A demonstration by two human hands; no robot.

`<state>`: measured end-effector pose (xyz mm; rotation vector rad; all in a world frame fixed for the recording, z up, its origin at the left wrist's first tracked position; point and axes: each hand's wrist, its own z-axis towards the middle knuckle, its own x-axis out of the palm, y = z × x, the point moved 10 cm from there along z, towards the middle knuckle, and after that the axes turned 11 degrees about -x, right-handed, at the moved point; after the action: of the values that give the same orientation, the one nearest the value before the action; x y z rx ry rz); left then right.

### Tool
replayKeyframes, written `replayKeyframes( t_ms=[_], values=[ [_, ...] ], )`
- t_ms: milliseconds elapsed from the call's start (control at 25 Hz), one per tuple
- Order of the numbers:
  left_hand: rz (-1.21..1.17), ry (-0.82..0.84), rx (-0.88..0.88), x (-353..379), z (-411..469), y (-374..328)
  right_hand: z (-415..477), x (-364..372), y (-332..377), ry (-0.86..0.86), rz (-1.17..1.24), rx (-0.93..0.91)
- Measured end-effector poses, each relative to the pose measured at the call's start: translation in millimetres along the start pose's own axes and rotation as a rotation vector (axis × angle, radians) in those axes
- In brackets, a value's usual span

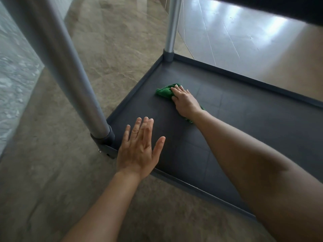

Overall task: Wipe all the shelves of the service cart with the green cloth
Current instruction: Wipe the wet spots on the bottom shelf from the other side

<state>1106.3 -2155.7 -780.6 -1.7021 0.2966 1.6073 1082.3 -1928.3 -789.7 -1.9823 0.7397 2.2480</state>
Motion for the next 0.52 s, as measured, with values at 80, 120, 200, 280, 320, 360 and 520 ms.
replayKeyframes(
  t_ms=[80,120,200,280,320,360,520],
  values=[
    [0.007,-0.010,-0.009,-1,-1,0,-20,1,18,-0.023,0.002,-0.061],
    [0.010,-0.011,-0.013,-1,-1,0,-35,2,29,-0.025,0.017,-0.110],
    [0.018,-0.009,-0.026,0,-1,1,-72,5,55,-0.017,0.046,-0.212],
    [0.026,-0.006,-0.029,1,1,2,-112,8,80,-0.008,0.070,-0.307],
    [0.028,-0.006,-0.029,0,1,1,-129,10,92,0.005,0.081,-0.348],
    [0.031,-0.005,-0.030,0,1,1,-144,12,101,0.023,0.086,-0.385],
    [0.039,0.004,-0.033,2,-1,1,-167,17,114,0.118,0.085,-0.510]
  ],
)
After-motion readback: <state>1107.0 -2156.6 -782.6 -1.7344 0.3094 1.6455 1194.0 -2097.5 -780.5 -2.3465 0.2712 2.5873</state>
